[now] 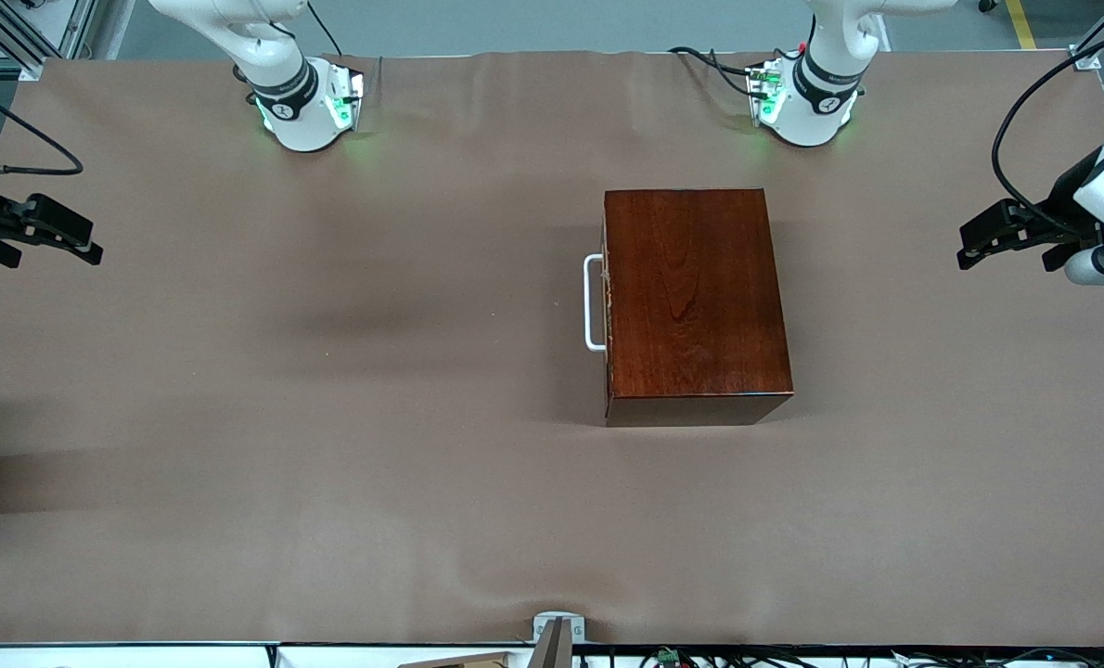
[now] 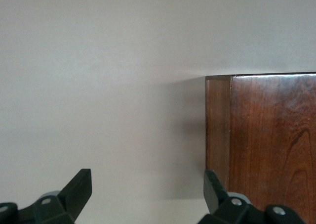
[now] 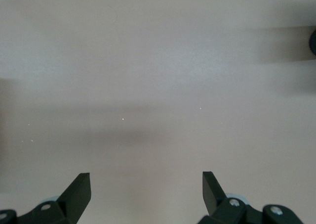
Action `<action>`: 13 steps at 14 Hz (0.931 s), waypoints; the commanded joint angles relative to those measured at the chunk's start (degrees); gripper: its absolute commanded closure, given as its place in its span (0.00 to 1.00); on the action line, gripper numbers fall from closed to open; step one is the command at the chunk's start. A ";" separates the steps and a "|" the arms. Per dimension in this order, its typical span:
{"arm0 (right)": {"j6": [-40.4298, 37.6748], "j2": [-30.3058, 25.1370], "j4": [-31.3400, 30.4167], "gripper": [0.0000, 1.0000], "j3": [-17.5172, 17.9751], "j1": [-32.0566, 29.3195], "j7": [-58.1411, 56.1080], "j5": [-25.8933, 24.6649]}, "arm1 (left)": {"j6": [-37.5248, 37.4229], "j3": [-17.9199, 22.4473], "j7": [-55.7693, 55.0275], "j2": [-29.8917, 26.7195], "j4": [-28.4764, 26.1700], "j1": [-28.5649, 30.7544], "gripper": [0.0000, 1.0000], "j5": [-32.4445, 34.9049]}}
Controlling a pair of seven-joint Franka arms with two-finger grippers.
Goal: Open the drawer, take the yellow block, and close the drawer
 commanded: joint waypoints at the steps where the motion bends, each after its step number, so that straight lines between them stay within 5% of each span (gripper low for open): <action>1: -0.61 0.14 0.82 0.00 0.80 -1.01 0.15 0.39 | 0.65 -0.07 0.47 -1.02 -0.90 -0.05 0.00 1.23; 13: -0.61 0.14 0.91 0.00 0.80 -1.18 0.15 0.30 | 1.53 -0.07 1.25 -0.50 -0.63 -0.48 0.00 0.88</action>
